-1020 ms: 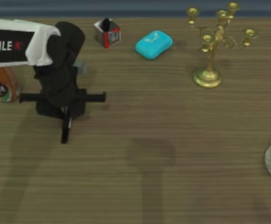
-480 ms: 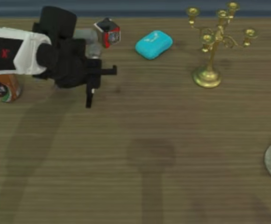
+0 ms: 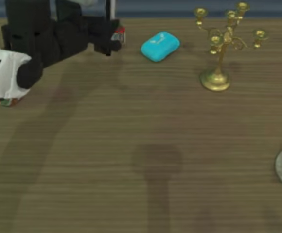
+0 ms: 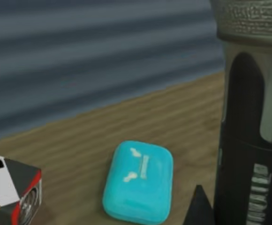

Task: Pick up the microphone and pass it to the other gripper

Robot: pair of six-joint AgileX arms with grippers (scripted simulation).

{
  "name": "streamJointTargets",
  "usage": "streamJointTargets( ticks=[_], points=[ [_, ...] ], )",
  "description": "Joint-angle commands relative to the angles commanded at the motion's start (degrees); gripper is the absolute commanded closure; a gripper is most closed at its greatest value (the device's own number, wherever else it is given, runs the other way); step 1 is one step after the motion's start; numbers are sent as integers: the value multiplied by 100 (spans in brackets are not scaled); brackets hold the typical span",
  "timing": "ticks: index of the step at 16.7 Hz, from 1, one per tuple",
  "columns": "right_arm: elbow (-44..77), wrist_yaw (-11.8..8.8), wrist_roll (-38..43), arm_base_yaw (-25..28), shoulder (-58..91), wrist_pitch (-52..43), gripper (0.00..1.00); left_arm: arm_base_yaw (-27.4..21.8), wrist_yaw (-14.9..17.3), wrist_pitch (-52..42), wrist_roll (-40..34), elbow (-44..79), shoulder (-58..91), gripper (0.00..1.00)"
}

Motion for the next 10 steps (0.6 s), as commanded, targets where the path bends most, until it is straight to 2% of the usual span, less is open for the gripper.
streamJointTargets(
  ticks=[2, 5, 10],
  points=[
    [0, 0, 0, 0, 0, 0, 0, 30, 280, 712, 162, -220, -259, 100],
    [0, 0, 0, 0, 0, 0, 0, 64, 545, 1308, 328, -416, -553, 100],
    [0, 0, 0, 0, 0, 0, 0, 69, 590, 1404, 358, -444, -603, 100]
  ],
)
